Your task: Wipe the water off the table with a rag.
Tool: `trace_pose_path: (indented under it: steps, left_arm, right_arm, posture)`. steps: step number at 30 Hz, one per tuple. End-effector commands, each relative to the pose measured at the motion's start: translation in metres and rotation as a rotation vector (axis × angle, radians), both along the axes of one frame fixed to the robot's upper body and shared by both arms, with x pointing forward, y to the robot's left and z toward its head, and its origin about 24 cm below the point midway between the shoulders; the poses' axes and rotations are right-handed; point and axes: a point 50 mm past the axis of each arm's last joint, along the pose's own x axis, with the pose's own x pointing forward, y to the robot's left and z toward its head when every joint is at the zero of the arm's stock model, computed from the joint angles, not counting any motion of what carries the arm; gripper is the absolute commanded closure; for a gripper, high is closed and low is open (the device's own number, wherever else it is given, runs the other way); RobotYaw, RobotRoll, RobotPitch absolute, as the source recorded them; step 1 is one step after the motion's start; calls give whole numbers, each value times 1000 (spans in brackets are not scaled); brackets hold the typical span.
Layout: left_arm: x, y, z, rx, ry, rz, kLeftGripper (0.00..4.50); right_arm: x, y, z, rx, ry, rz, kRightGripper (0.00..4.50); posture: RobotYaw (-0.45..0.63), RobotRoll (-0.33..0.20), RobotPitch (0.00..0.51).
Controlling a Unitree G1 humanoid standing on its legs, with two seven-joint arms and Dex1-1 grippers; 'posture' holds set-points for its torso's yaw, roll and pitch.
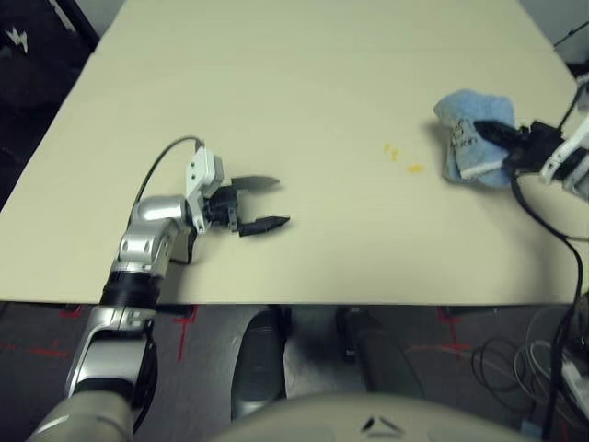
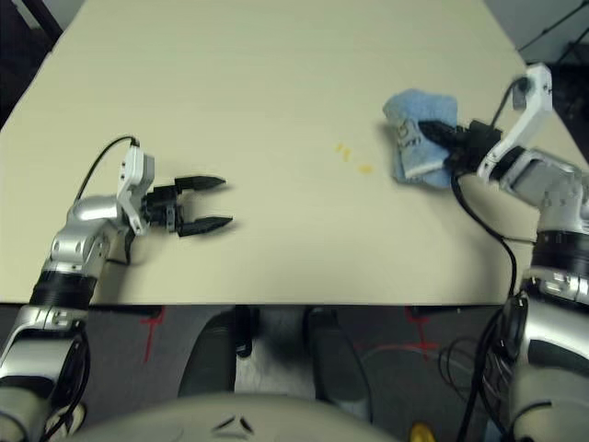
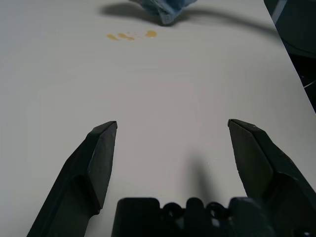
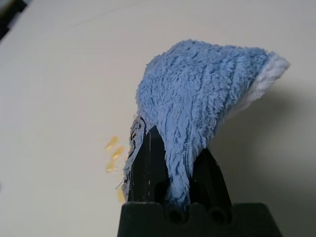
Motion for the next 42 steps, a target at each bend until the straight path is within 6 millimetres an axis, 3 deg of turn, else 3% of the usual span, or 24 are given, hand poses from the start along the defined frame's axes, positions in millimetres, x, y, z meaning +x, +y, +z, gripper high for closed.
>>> trace_pose_path:
  steps: [1, 11, 19, 34, 42]
  left_arm:
    - [-2, -1, -2, 19, 3, -10, 0]
    - [-5, 2, -2, 21, -2, 6, 0]
    - [-8, 2, -2, 23, 0, 12, 0]
    - [-8, 0, -3, 19, 0, 11, 0]
    - [-9, 0, -4, 18, 2, 16, 0]
  right_arm:
    - [10, 2, -14, -54, 51, -28, 4376]
    - [30, 38, -41, -87, 158, 106, 4377]
    - [41, 85, -51, -77, 177, 250, 4377]
    - [45, 164, -60, -10, 182, 439, 4377]
    - [41, 188, -63, 36, 185, 498, 4377]
  posture:
    - [71, 0, 218]
    - [97, 0, 217]
    - [113, 0, 221]
    - [124, 0, 220]
    - [133, 0, 216]
